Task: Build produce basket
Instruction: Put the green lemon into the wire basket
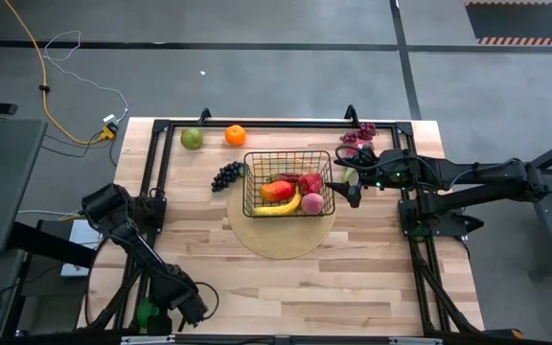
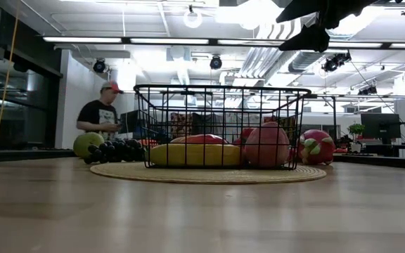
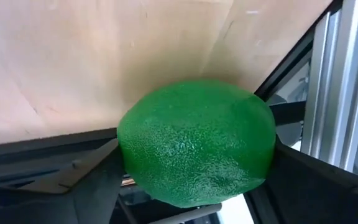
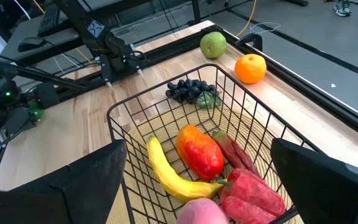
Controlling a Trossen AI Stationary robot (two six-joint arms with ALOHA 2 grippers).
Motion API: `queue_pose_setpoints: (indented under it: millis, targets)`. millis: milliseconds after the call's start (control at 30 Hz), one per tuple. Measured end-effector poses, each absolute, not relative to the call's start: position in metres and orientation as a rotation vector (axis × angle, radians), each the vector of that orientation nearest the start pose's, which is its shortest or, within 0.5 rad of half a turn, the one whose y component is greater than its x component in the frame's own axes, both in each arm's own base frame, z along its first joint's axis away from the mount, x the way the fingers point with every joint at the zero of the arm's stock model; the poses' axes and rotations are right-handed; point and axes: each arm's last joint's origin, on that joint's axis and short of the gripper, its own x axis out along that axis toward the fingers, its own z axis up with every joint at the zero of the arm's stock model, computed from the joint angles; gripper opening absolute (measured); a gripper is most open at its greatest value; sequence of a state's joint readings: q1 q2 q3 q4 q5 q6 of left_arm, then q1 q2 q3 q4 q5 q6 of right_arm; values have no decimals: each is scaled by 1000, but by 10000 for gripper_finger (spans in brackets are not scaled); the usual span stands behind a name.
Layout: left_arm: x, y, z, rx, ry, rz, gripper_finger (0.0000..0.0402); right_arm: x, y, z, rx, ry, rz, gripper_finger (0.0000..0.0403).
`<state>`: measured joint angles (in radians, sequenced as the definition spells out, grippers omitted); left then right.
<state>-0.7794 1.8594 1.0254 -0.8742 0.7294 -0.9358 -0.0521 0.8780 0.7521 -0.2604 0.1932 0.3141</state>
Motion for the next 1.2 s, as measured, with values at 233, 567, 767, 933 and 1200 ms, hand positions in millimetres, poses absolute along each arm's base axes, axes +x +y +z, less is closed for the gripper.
queue_pose_setpoints:
  millis: [233,567,767,933,1200]
  targets:
    - [206,-186,154,-458,2105,-142,326,190,-15,299,281,349,-301,387]
    - [233,-77,261,-591,1606,-113,324,190,-15,299,281,352,-301,387]
    - [236,-5,327,-648,1009,-20,324,190,-15,298,281,355,-301,387]
    - [222,32,374,-494,531,66,325,190,-15,298,281,355,-301,387]
    - [216,58,381,-321,157,185,325,191,-15,299,329,336,-307,387]
